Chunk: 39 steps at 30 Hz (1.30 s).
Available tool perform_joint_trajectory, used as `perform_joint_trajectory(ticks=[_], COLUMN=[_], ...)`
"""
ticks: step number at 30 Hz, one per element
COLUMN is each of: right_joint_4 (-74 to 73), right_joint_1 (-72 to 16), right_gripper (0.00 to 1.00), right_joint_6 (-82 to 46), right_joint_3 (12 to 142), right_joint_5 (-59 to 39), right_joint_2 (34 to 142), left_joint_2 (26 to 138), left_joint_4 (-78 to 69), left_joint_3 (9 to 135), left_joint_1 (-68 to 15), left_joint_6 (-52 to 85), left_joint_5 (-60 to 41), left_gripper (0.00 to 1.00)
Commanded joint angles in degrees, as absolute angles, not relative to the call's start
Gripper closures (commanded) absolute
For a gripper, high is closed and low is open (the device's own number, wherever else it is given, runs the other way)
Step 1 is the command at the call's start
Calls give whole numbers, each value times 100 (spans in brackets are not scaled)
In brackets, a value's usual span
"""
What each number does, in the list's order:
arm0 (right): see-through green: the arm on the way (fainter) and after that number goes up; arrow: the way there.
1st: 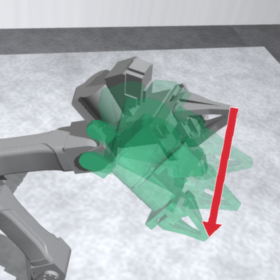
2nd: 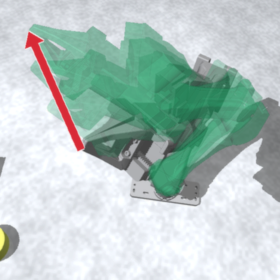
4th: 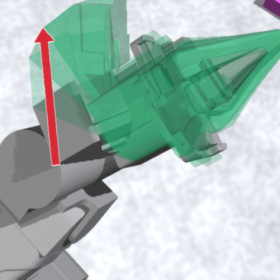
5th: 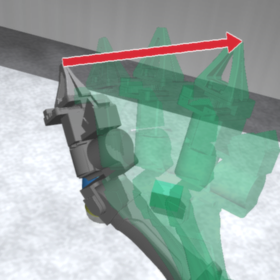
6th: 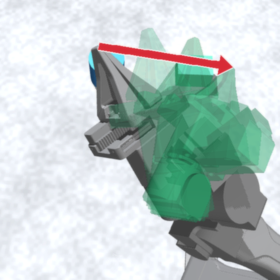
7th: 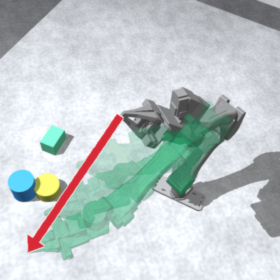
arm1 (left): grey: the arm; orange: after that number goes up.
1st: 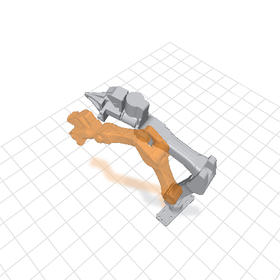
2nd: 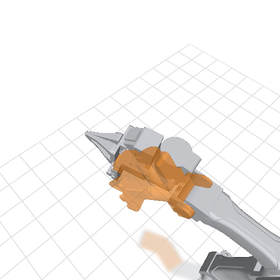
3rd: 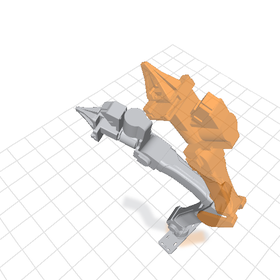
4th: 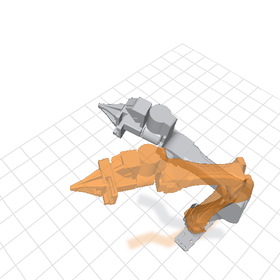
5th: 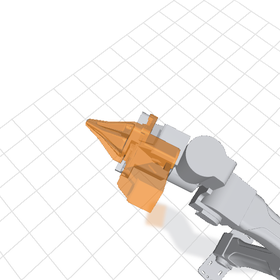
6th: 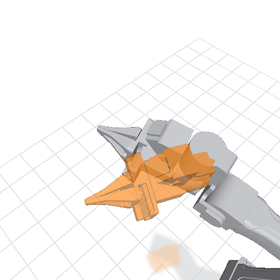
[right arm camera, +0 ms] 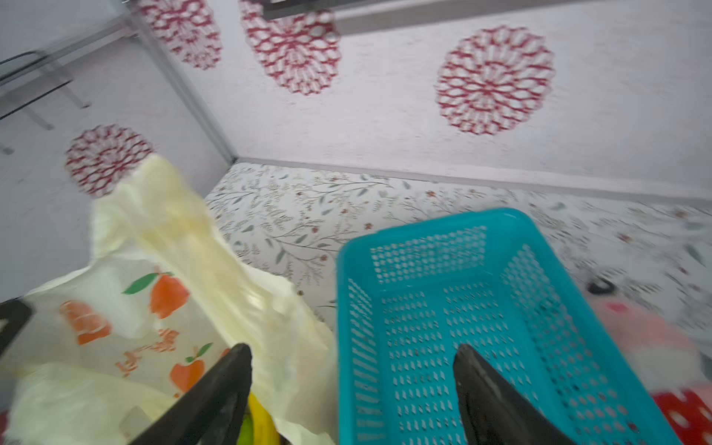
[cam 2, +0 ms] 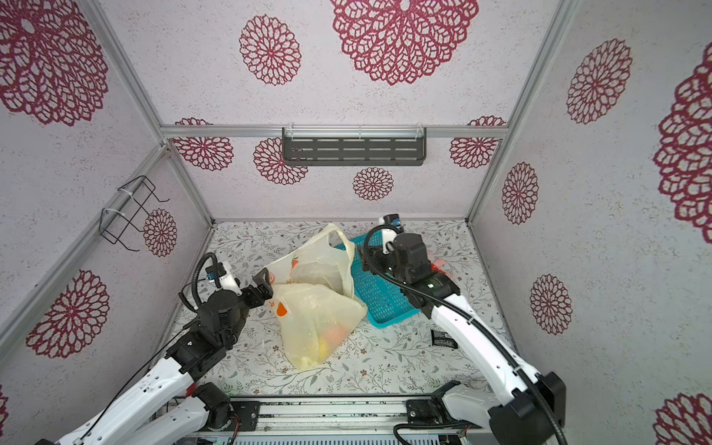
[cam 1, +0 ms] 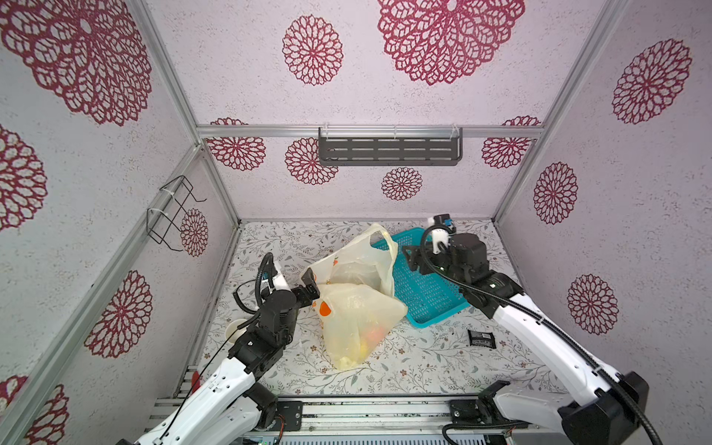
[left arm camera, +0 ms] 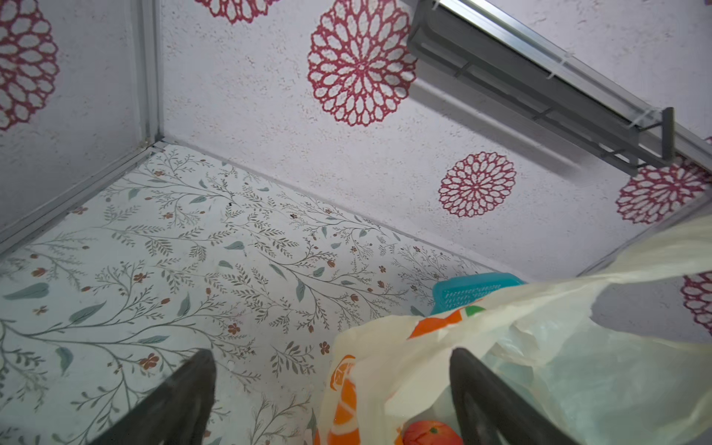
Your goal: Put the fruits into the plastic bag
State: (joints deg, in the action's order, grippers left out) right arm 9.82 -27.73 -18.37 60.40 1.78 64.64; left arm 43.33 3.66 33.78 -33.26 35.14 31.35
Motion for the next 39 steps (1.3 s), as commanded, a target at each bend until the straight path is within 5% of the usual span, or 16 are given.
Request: perform_joint_trajectory(ticks=[1,6,8,11,15,18,22,29,35,39], right_joint_4=[458,810,830,374,-1483,-3266,-4099,-7147,-5359,-6977], right_joint_1=[-2393,-2215,-2091,-1996,-1989,-1995,-1987,-1964,-1736,-1687], right_gripper=[15,10,7,5,5,1,1,1,1,1], right_joint_6=[-2643,-3523,-3621,-3220,-1723,-479,-342,-2,-8,891], right_joint_3=[5344,4519,4167,3548,2408,1410,999,972,2005,1483], right_joint_5=[818,2836,3529,4437,5153,5122,5260,5242,4444,4190], right_joint_2=[5777,5121,4993,4847,4614,4673,5368,7843,8229,8467], left_joint_2=[3988,3360,3185,3168,3457,3624,3708,4180,5764,6663], left_joint_4=[-238,-211,334,2072,3212,3277,2373,-225,-1563,-2302], left_joint_3=[3448,3384,3437,3674,3567,3273,2595,1536,1776,2084], left_joint_1=[-3328,-3327,-3322,-3203,-2790,-2483,-2271,-1407,-1061,-780], left_joint_6=[3239,3147,3126,3697,3812,3951,3624,2584,1918,1443], left_joint_5=[2529,3028,4037,6016,6749,6847,7156,6053,5543,5024], left_gripper=[3,3,3,3,3,2,3,3,3,3])
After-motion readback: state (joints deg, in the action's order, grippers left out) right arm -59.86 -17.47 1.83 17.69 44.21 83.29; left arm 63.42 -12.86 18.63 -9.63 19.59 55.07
